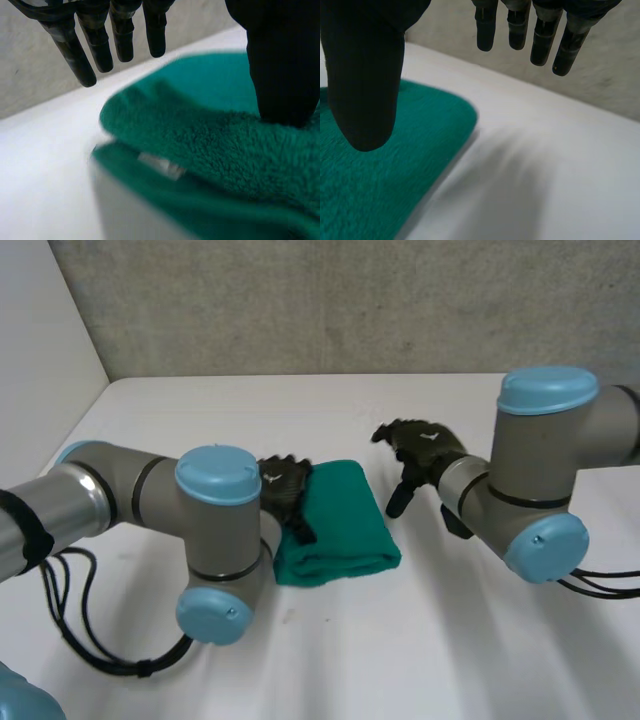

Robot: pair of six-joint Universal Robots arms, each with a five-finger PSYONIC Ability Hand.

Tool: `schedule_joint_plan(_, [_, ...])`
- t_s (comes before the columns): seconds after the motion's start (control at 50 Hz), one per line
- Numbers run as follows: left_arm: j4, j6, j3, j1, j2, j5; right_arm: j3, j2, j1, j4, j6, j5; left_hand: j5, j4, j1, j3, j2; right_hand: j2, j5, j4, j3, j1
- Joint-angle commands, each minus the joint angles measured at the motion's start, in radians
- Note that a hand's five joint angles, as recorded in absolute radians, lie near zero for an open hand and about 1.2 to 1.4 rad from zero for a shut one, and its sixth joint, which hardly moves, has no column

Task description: Fold the towel.

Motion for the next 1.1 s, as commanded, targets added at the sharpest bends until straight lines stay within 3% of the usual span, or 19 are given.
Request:
schedule_joint_plan(0.02, [0.008,0.098,-0.117,0.028,0.042,-0.019,-0.137,0.132,0.064,0.123,0.002,-0.119,0.006,0.01,0.014,0.011,0.01,-0.051,-0.071,-0.062,-0.039,-0.035])
schedule_joint_plan(0.18, [0.005,0.118,-0.162,0.028,0.062,-0.019,-0.218,0.196,0.075,0.153,-0.012,-0.076,-0.021,-0.017,-0.013,-0.016,-0.016,-0.051,-0.071,-0.062,-0.039,-0.035])
schedule_joint_plan(0.28, [0.008,0.118,-0.169,0.028,0.089,-0.018,-0.227,0.209,0.066,0.157,-0.104,0.013,-0.021,-0.017,-0.013,-0.016,-0.016,-0.051,-0.071,-0.062,-0.039,-0.035])
schedule_joint_plan(0.4, [0.006,0.112,-0.166,0.023,0.177,-0.016,-0.238,0.187,0.076,0.157,-0.158,0.033,-0.044,-0.04,-0.036,-0.039,-0.04,-0.051,-0.071,-0.062,-0.039,-0.035])
schedule_joint_plan(0.5, [0.005,0.104,-0.151,0.026,0.296,0.007,-0.22,0.02,0.067,0.118,-0.115,0.1,-0.047,-0.043,-0.039,-0.042,-0.043,-0.051,-0.071,-0.062,-0.039,-0.035])
schedule_joint_plan(0.58, [-0.003,0.069,-0.12,0.044,0.402,0.05,-0.175,-0.109,0.061,0.045,-0.079,0.226,-0.047,-0.043,-0.039,-0.042,-0.043,-0.051,-0.071,-0.062,-0.039,-0.035])
schedule_joint_plan(0.68, [-0.099,-0.007,-0.082,0.147,0.509,0.097,-0.091,-0.271,0.043,0.008,-0.113,0.339,-0.035,-0.031,-0.027,-0.03,-0.031,-0.051,-0.071,-0.062,-0.039,-0.035])
schedule_joint_plan(0.82, [-0.32,-0.118,-0.036,0.273,0.609,0.229,0.027,-0.405,-0.028,0.009,-0.132,0.341,-0.041,-0.037,-0.033,-0.036,-0.037,-0.051,-0.071,-0.062,-0.039,-0.035])
schedule_joint_plan(0.96, [-0.33,-0.127,-0.045,0.287,0.645,0.249,0.064,-0.449,-0.062,0.006,-0.124,0.259,-0.05,-0.046,-0.042,-0.045,-0.046,-0.051,-0.071,-0.062,-0.039,-0.035])
schedule_joint_plan(1.1, [-0.328,-0.127,-0.077,0.285,0.658,0.249,0.085,-0.46,-0.063,0.011,-0.127,0.251,-0.085,-0.081,-0.077,-0.08,-0.081,-0.051,-0.071,-0.062,-0.039,-0.035])
